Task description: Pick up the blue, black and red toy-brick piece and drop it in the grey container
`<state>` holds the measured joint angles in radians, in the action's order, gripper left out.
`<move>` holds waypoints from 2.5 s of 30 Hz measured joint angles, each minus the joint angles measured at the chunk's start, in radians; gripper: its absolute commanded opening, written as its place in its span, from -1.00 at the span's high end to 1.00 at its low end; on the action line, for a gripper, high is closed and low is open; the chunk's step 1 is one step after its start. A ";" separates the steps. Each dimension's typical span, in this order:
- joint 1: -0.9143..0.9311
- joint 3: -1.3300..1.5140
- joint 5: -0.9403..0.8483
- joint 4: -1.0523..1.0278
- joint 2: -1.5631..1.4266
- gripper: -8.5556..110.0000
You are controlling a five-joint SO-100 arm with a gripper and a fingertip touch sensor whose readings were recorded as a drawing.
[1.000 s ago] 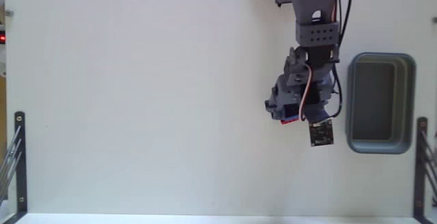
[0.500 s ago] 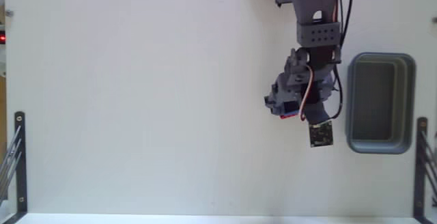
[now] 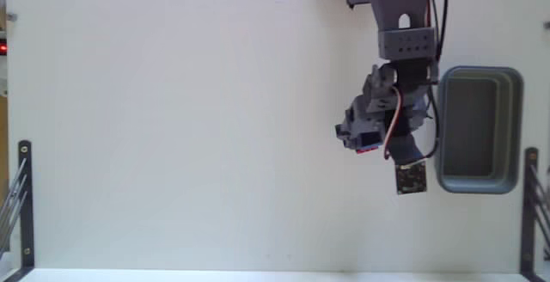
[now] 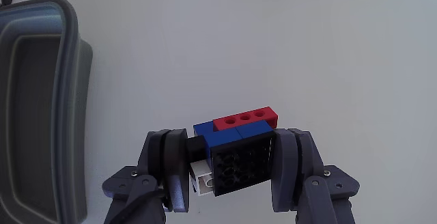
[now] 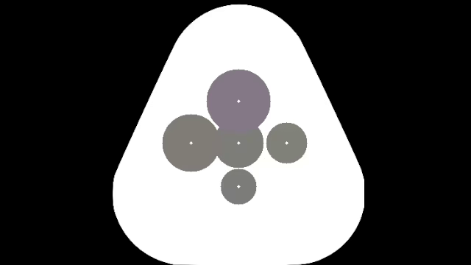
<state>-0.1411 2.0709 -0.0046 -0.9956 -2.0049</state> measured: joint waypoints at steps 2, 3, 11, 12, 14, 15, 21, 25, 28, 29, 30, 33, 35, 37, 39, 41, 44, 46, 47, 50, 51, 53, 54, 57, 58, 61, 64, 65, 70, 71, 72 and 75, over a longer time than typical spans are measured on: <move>0.000 -0.028 0.000 -0.028 0.000 -0.17; 0.000 -0.044 0.000 -0.040 0.000 -0.17; 0.000 -0.196 0.000 -0.173 0.000 -0.17; 0.000 -0.216 0.000 -0.183 0.000 -0.17; 0.000 -0.255 0.002 -0.212 0.000 -0.17; 0.000 -0.272 0.002 -0.229 0.000 -0.17; 0.000 -0.394 0.002 -0.318 0.028 -0.17; 0.000 -0.472 0.002 -0.371 0.048 -0.17; 0.000 -0.506 0.002 -0.396 0.063 -0.17; 0.000 -0.511 0.002 -0.397 0.064 -0.17; 0.000 -0.511 0.002 -0.397 0.064 -0.17; 0.000 -0.512 0.002 -0.397 0.064 -0.17; 0.000 -0.512 0.002 -0.397 0.064 -0.17; 0.000 -0.512 0.002 -0.397 0.064 -0.17; 0.000 -0.512 0.002 -0.397 0.064 -0.17; 0.000 -0.512 0.002 -0.397 0.064 -0.17; 0.000 -0.512 0.002 -0.397 0.064 -0.17; 0.000 -0.512 0.002 -0.397 0.064 -0.17; 0.000 -0.512 0.002 -0.397 0.064 -0.17; 0.000 -0.512 0.002 -0.397 0.064 -0.17; 0.000 -0.512 0.002 -0.397 0.064 -0.17; 0.000 -0.512 0.002 -0.397 0.064 -0.17; 0.000 -0.512 0.002 -0.397 0.064 -0.17; 0.000 -0.512 0.002 -0.397 0.064 -0.17; 0.000 -0.512 0.002 -0.397 0.064 -0.17; 0.000 -0.512 0.002 -0.397 0.064 -0.17; 0.000 -0.512 0.002 -0.397 0.064 -0.17; 0.000 -0.512 0.002 -0.397 0.064 -0.17; 0.000 -0.512 0.002 -0.397 0.064 -0.17; 0.000 -0.512 0.002 -0.397 0.064 -0.17; 0.000 -0.512 0.002 -0.397 0.064 -0.17; 0.000 -0.512 0.002 -0.397 0.064 -0.17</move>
<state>-0.1411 1.5585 -0.0031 -1.3929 -1.9405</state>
